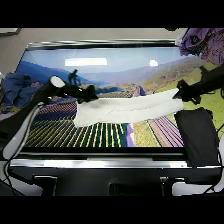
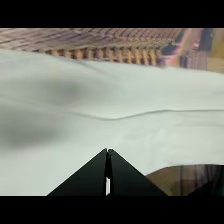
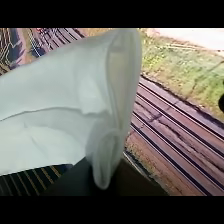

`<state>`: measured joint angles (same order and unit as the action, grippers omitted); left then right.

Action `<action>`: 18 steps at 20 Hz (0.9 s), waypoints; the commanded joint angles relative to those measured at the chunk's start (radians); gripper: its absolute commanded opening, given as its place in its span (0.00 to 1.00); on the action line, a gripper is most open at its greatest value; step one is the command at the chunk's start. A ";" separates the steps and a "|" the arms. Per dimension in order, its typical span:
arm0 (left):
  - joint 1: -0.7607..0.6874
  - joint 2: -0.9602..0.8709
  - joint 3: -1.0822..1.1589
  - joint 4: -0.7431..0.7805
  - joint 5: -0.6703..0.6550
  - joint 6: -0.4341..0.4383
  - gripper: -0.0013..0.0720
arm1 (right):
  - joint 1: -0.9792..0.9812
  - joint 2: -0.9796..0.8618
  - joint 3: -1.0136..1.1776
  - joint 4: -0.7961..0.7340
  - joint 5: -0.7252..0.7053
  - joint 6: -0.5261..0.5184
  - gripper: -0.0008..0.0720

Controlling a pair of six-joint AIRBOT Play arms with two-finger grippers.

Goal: Fold the clothes and pants, and hang the long-sleeved shirts on hangers.

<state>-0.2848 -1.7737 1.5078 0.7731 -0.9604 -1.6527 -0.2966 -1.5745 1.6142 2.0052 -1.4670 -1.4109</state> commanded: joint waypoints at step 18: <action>-0.513 -0.545 0.557 -0.355 0.224 -0.201 0.04 | 0.001 0.124 0.206 -0.098 -0.158 0.096 0.06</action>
<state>-0.7746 -2.2829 2.0338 0.4530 -0.7341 -1.8561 -0.2966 -1.4525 1.8187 1.9041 -1.6375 -1.3193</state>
